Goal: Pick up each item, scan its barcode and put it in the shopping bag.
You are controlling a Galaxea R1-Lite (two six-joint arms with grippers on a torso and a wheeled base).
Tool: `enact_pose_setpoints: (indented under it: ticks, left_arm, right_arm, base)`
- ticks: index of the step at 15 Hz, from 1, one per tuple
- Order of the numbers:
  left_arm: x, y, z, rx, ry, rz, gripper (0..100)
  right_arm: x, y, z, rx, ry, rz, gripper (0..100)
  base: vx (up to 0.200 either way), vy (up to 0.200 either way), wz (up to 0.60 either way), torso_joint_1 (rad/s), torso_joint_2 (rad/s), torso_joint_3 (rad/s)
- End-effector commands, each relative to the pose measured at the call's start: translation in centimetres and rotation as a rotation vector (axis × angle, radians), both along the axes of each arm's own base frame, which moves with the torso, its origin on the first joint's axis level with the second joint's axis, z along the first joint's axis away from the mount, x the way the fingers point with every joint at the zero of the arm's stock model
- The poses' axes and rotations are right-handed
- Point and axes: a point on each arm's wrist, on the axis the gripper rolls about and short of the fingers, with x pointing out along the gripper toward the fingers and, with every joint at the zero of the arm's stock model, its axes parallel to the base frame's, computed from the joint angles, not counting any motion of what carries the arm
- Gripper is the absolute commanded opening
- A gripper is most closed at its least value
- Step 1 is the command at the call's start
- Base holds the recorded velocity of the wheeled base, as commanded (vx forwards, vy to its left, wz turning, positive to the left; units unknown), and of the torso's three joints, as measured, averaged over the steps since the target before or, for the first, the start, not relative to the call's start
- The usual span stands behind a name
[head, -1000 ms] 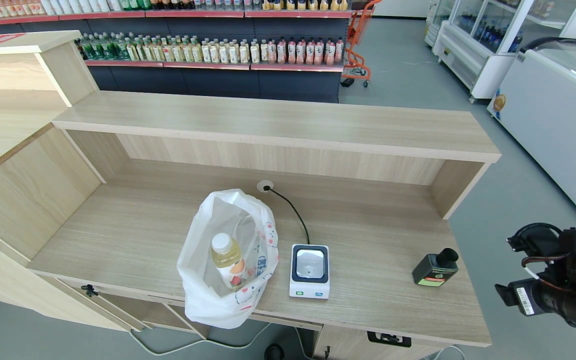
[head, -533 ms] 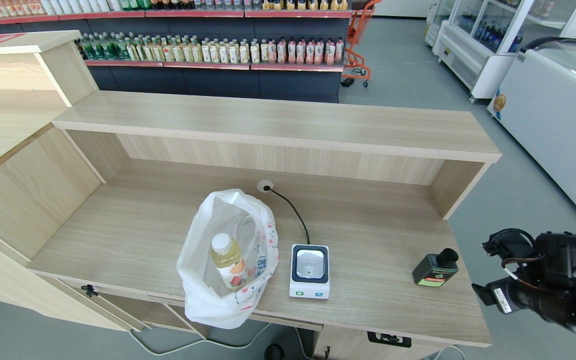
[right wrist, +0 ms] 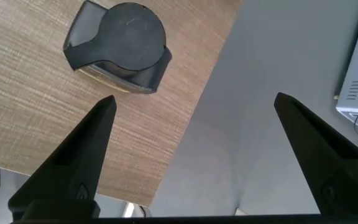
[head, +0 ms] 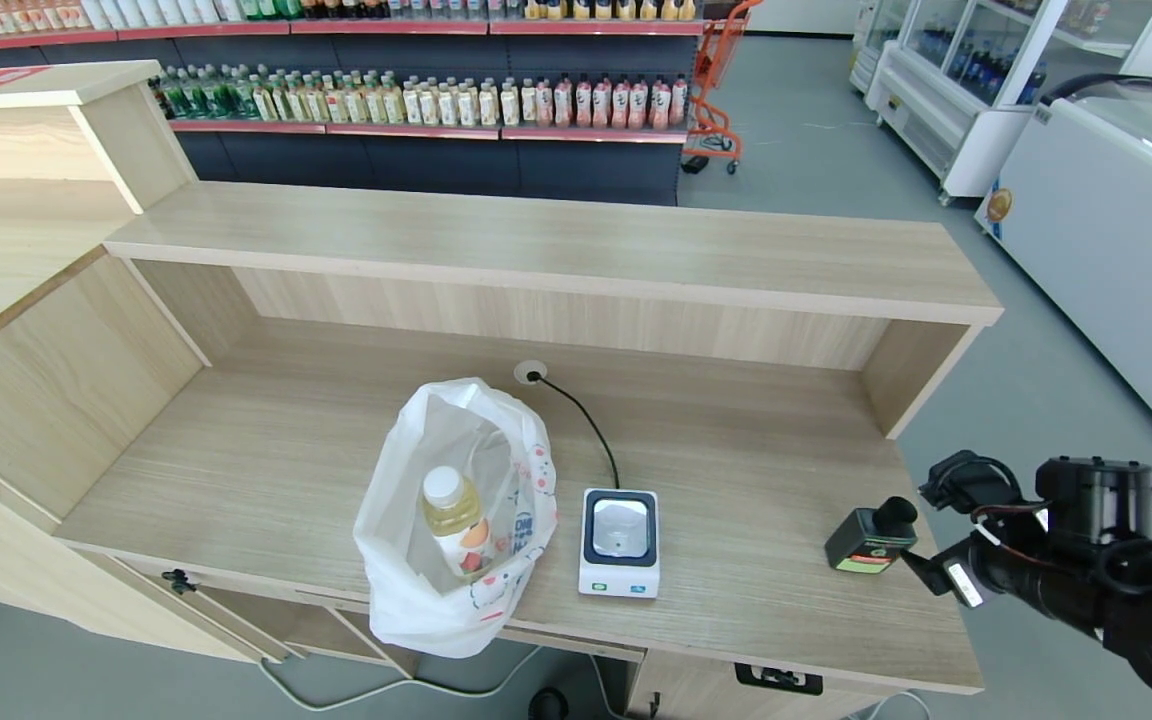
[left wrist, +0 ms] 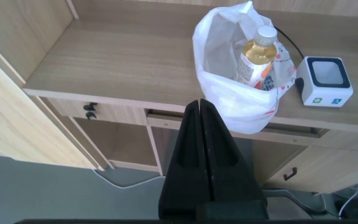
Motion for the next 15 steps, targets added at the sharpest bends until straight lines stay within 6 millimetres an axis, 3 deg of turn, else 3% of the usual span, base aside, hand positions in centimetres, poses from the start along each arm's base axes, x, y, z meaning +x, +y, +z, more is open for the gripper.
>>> enact_pose_setpoints:
  ticks: [1, 14, 15]
  left_arm:
    - [0.0, 0.0, 0.0, 0.0, 0.001, 0.0, 0]
    - [0.0, 0.0, 0.0, 0.0, 0.002, 0.0, 0]
    - [0.0, 0.0, 0.0, 0.0, 0.001, 0.0, 0]
  right_arm:
    - [0.5, 0.1, -1.5, -0.005, 0.046, 0.038, 100]
    - [5.2, 1.6, -3.6, 0.02, 0.029, 0.236, 100]
    - [5.4, 1.9, -3.9, 0.021, 0.032, 0.246, 0]
  base:
    - [0.0, 0.0, 0.0, 0.0, 0.0, 0.0]
    - [0.0, 0.0, 0.0, 0.0, 0.0, 0.0]
    - [0.0, 0.0, 0.0, 0.0, 0.0, 0.0]
